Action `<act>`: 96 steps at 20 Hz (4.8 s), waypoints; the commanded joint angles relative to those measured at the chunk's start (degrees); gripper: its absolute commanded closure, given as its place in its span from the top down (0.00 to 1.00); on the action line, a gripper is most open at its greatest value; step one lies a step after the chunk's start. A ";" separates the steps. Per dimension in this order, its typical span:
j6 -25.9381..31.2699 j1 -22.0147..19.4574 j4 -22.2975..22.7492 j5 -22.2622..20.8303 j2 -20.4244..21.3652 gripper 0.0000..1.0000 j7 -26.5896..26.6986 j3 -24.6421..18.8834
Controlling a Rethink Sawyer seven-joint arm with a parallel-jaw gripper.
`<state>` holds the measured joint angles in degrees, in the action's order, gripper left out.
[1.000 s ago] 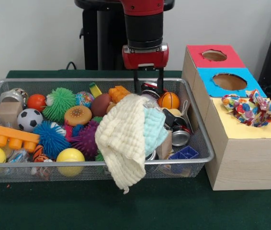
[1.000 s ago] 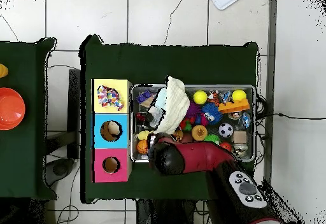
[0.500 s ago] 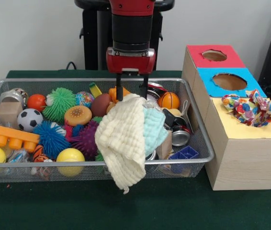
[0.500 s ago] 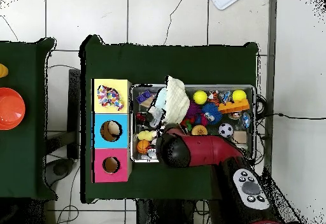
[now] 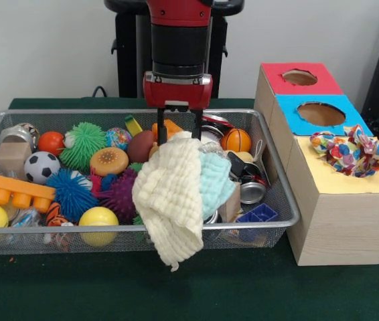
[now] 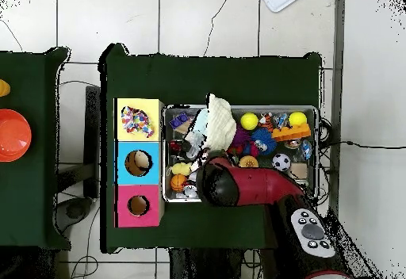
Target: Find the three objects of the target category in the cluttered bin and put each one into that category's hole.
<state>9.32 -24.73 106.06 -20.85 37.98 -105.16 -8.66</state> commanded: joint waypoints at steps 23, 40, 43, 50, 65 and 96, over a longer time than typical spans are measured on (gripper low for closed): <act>30.05 7.99 -11.55 11.09 6.83 1.00 -3.92 2.08; 25.62 7.86 -15.46 12.76 5.91 1.00 -6.82 -0.69; 23.79 8.57 -16.25 13.61 4.62 1.00 -7.95 -0.73; 18.86 9.51 -16.48 15.13 1.46 1.00 -9.50 -0.61; 6.99 11.20 -15.19 18.41 -4.99 1.00 -10.81 -0.01; 0.74 11.21 -13.91 16.89 -9.10 0.00 -9.19 0.70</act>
<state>12.59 -13.58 90.33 -4.73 32.43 -105.17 -6.49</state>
